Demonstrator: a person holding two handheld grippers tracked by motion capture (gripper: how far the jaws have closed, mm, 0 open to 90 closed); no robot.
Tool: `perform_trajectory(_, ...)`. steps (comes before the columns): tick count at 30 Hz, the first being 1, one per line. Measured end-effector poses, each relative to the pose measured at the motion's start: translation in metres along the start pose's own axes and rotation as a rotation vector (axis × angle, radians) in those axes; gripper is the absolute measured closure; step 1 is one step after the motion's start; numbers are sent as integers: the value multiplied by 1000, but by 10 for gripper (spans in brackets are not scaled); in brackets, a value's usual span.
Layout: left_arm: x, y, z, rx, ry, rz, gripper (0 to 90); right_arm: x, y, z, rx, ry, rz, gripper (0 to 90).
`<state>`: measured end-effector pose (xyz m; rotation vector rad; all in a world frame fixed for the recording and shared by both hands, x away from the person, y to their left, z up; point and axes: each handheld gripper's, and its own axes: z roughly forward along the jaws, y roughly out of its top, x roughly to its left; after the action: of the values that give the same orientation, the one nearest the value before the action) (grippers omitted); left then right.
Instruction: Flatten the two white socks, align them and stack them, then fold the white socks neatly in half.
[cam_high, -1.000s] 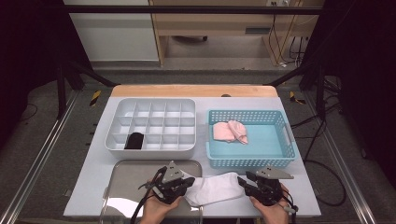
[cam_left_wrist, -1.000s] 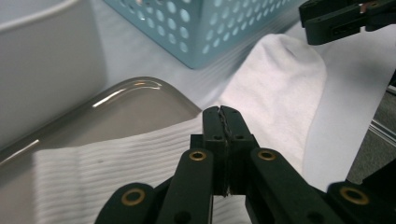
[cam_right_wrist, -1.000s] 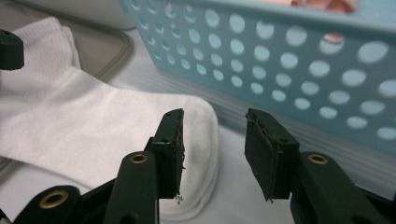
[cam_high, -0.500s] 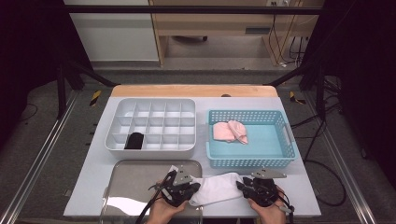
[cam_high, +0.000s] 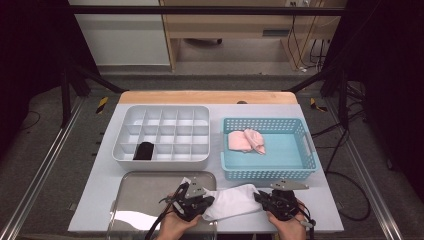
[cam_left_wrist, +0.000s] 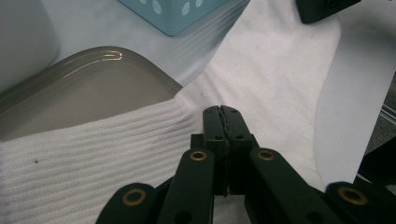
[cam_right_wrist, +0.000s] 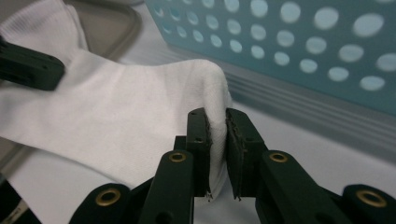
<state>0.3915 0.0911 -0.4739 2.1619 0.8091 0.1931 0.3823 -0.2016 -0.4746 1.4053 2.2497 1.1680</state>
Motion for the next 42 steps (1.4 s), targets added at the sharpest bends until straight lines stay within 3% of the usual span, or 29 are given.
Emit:
perform_trajectory(3, 0, 0, 0, 0, 2, 1, 887, 2, 4, -8, -44, 26, 6, 804)
perform_trajectory(9, 0, 1, 1, 6, 2, 0, 887, 10, 12, -20, -120, 75, -37, 808)
perform_trajectory(16, 1, 3, -1, 3, -5, -6, 877, 24, 19, -26, -148, 119, -84, 809)
perform_trajectory(20, 5, 7, -15, -39, -4, -19, 856, 25, 19, -26, -143, 115, -85, 809)
perform_trajectory(26, 28, 6, -44, -87, 48, -60, 855, 25, 21, -26, -144, 116, -80, 809)
perform_trajectory(32, 58, -15, -70, -88, 145, -123, 879, 29, 24, -27, -142, 123, -96, 809)
perform_trajectory(37, 73, -36, -75, -38, 193, -159, 885, 32, 28, -26, -136, 134, -102, 808)
perform_trajectory(42, 73, -40, -68, -13, 175, -153, 886, 35, 30, -26, -137, 159, -98, 808)
